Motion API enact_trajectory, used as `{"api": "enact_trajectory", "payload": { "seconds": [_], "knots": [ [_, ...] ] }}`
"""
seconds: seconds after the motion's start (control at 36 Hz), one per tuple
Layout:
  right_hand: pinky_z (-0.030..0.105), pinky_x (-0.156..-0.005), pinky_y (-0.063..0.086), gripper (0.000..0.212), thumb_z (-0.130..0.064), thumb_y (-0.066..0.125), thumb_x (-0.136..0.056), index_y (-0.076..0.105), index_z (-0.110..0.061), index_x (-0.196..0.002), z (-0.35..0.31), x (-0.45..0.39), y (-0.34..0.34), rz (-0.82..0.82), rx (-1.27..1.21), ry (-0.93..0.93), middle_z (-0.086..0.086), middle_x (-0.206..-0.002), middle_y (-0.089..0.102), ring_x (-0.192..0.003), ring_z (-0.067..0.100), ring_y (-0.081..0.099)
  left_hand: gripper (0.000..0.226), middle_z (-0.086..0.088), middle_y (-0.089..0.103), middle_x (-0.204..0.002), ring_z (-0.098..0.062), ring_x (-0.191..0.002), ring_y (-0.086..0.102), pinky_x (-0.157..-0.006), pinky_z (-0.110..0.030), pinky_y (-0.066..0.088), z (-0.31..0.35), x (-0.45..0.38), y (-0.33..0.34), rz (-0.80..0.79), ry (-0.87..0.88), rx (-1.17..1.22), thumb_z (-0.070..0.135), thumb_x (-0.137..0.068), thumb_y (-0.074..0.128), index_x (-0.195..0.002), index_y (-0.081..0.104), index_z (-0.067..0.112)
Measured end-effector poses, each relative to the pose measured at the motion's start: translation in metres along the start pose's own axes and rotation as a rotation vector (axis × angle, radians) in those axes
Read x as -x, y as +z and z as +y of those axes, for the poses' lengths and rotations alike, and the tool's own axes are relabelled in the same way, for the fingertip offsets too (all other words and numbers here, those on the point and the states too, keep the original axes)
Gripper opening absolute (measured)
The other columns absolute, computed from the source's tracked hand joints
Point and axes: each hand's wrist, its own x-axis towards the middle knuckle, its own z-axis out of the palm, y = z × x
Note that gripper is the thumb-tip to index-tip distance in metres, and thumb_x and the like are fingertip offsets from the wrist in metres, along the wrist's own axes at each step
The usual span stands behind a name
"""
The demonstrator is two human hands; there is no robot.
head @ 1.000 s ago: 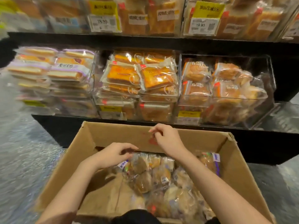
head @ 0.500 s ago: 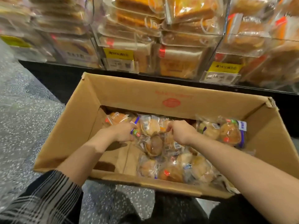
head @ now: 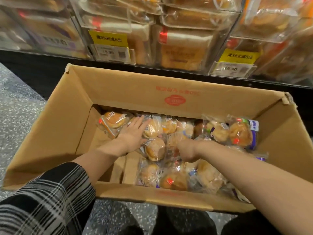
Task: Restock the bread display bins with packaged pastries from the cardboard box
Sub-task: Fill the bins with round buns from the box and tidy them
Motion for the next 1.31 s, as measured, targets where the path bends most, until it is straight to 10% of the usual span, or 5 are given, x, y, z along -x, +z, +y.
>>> {"api": "enact_trajectory", "payload": {
  "seconds": [0.14,0.33,0.75,1.03,1.31],
  "knots": [
    [0.032,-0.099,0.046,0.046,0.001,0.039,-0.096,0.043,-0.006,-0.141,0.003,0.005,-0.001,0.009,-0.089,-0.028,0.015,-0.141,0.048,-0.127,0.029,0.049,0.055,-0.002,0.035,-0.148,-0.022,-0.136,0.033,-0.106,-0.041,0.036,-0.002,-0.007,-0.011,0.097,-0.06,0.101,0.033,-0.096,0.052,-0.145,0.03,0.021],
    [0.008,-0.035,0.034,0.04,0.002,0.04,-0.095,0.05,-0.003,-0.134,0.01,0.002,-0.004,0.059,-0.114,0.001,0.014,-0.138,0.05,-0.072,0.012,0.054,0.012,0.001,0.06,-0.102,-0.016,-0.09,0.051,-0.071,-0.031,0.037,-0.011,-0.008,-0.016,0.172,-0.178,0.249,0.025,-0.101,0.044,-0.092,0.053,0.024],
    [0.041,-0.108,0.038,0.115,-0.033,0.085,-0.068,0.008,-0.022,-0.153,0.006,-0.002,-0.016,0.541,-0.378,-0.135,0.012,-0.151,0.031,-0.135,0.029,0.036,0.025,-0.002,0.058,-0.088,-0.021,-0.083,0.052,-0.075,-0.032,0.041,-0.028,0.008,-0.064,-0.011,0.041,0.779,0.021,-0.103,0.038,-0.084,0.054,0.019],
    [0.032,-0.085,0.056,0.054,-0.012,0.082,-0.071,0.057,-0.013,-0.118,0.011,0.001,-0.02,0.377,-1.178,-0.252,0.003,-0.111,0.068,-0.101,0.018,0.066,0.026,-0.014,0.072,-0.103,-0.034,-0.092,0.069,-0.073,-0.035,0.06,-0.013,0.011,-0.063,-0.312,0.043,1.342,0.02,-0.103,0.04,-0.115,0.061,0.012],
    [0.03,-0.081,0.048,0.082,-0.025,0.091,-0.057,0.052,-0.013,-0.128,0.011,0.001,-0.021,0.512,-0.807,0.004,-0.004,-0.094,0.058,-0.097,0.019,0.057,0.04,-0.012,0.064,-0.079,-0.025,-0.068,0.055,-0.064,-0.032,0.049,-0.062,-0.006,-0.025,-0.073,-0.579,0.484,0.031,-0.099,0.041,-0.074,0.058,0.005]
  ]
}}
